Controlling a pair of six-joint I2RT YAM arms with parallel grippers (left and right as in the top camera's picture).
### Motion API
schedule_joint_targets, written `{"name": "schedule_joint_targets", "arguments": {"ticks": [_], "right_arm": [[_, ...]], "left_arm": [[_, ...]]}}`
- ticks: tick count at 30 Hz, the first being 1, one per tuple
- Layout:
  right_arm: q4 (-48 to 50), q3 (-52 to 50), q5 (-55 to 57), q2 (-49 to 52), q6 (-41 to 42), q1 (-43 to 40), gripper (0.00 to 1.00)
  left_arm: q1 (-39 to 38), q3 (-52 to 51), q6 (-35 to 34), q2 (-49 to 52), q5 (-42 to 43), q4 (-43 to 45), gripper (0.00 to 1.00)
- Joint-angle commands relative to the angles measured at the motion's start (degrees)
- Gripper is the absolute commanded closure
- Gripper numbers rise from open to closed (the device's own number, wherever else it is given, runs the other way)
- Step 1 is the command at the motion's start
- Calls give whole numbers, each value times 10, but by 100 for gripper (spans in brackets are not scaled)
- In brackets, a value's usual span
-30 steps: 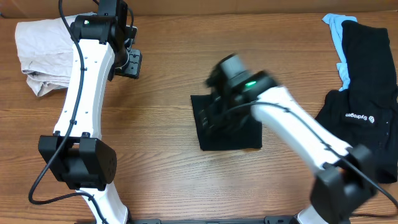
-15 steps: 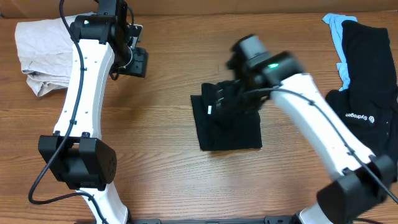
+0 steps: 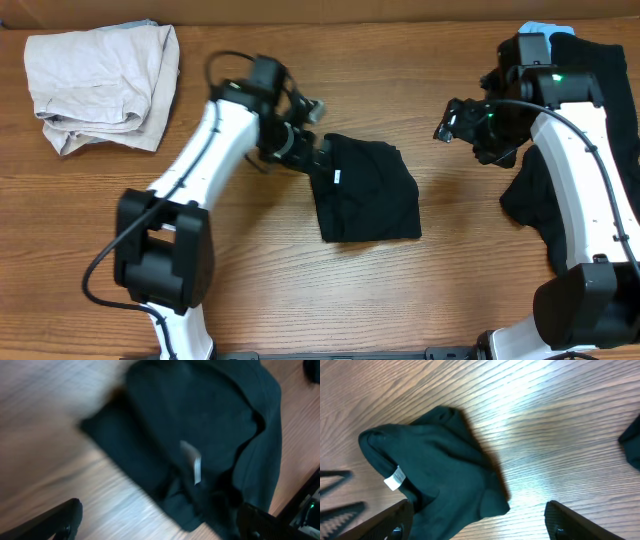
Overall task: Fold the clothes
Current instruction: 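Grasp the folded black shirt with the left gripper and lift it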
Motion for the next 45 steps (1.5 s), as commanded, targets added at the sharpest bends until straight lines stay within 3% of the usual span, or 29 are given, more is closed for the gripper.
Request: {"name": "schedule_joint_targets", "arguments": {"ticks": [1, 8, 16, 23, 30, 32, 33, 37, 45], "right_arm": [[-1, 8, 0, -7, -14, -13, 11], [-13, 8, 0, -7, -27, -19, 9], [-15, 7, 0, -7, -29, -19, 9], [-16, 7, 0, -7, -29, -19, 9], [-16, 7, 0, -7, -29, -19, 9], [-16, 7, 0, -7, -29, -19, 9], [-16, 7, 0, -7, -29, -19, 9], [-16, 7, 0, -7, -29, -19, 9], [-15, 7, 0, -7, -29, -19, 7]], "left_arm": [[-39, -30, -142, -3, -20, 37, 0], [-119, -73, -233, -3, -212, 70, 0], [-126, -140, -238, -3, -182, 129, 0], [-126, -154, -238, -3, -182, 153, 25], [-127, -162, -237, -3, -184, 181, 64], [-126, -162, -237, -3, -186, 182, 70], [-125, -162, -237, -3, -193, 183, 79], [-118, -159, -235, -4, -213, 182, 96], [-50, -43, -204, -5, -212, 107, 96]]}}
